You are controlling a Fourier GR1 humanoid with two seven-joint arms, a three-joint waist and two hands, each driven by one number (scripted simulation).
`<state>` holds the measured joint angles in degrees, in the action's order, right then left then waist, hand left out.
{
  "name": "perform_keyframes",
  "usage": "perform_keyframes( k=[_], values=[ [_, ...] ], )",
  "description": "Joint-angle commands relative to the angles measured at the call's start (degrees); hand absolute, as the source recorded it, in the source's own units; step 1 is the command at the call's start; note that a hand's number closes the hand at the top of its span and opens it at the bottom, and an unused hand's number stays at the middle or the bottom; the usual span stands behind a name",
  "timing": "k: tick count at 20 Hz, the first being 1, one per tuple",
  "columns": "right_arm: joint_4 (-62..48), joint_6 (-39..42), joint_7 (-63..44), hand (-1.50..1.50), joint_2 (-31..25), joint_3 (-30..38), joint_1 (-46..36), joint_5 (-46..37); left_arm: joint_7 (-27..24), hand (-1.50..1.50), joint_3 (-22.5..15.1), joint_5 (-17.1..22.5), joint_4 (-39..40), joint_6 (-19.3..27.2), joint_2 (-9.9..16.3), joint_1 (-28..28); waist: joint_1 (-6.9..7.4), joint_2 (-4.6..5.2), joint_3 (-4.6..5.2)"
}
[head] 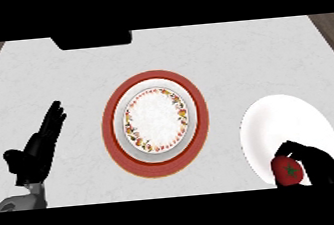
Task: Pick the tomato from the plate and place it in the plate
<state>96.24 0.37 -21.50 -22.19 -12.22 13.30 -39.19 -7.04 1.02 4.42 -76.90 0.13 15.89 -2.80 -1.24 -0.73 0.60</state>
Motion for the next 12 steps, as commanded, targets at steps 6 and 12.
perform_keyframes(
  k=[6, 12],
  values=[
    [22.7, -19.0, -14.2, 1.5, 8.3, -11.3, 22.1, -26.0, -1.1, 0.0, 0.5, -0.3, -0.9, 0.7, -0.4, 2.7, -1.24, 0.03, -0.38],
    [36.3, -21.5, -16.9, 1.5, 9.8, -24.0, 33.8, -43.4, -2.1, 0.0, -0.6, -0.8, 0.7, -0.2, -1.8, 1.9, -0.6, 0.36, -0.43]
  ],
)
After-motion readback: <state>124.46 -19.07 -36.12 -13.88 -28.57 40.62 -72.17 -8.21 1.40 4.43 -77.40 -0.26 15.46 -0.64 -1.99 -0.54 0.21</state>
